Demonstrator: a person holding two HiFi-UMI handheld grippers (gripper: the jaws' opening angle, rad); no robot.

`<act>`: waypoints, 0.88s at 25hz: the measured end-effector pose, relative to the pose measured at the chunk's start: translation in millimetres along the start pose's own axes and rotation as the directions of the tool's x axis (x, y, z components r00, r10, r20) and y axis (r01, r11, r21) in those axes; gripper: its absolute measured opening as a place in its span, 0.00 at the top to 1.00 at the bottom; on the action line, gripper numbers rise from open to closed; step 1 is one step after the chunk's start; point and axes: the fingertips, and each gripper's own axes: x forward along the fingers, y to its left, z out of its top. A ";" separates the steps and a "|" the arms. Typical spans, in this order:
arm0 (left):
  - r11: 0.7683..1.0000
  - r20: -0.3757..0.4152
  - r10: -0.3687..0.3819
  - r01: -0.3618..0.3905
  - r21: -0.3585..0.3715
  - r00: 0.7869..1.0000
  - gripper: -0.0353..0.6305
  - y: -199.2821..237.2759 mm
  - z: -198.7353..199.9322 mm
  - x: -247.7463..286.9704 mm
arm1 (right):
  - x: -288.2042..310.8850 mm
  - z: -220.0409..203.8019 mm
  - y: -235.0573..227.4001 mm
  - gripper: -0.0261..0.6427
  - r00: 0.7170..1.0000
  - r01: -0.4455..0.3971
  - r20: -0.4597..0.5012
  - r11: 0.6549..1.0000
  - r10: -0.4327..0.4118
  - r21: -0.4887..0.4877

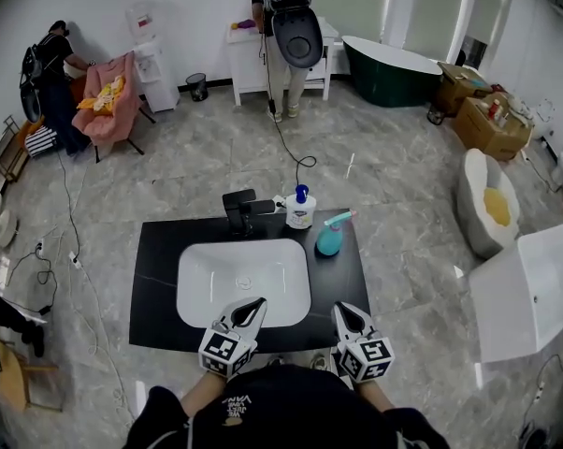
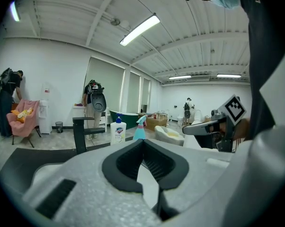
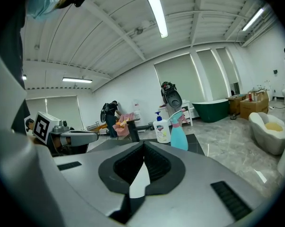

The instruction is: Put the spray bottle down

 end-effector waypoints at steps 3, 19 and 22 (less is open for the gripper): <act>1.000 0.004 0.019 -0.019 0.004 1.000 0.92 4.2 5.9 -1.8 | 4.3 -1.8 3.3 0.96 1.000 -0.009 -0.020 1.000 0.009 -0.011; 1.000 0.002 0.019 -0.019 0.000 1.000 0.92 5.7 -0.1 -3.3 | 6.2 -8.5 -0.6 0.96 0.999 -0.003 -0.033 1.000 0.003 0.001; 1.000 0.002 0.020 -0.020 -0.001 1.000 0.92 5.4 -1.0 -2.5 | 5.3 -9.4 -1.9 0.96 0.999 0.001 -0.033 1.000 -0.001 0.005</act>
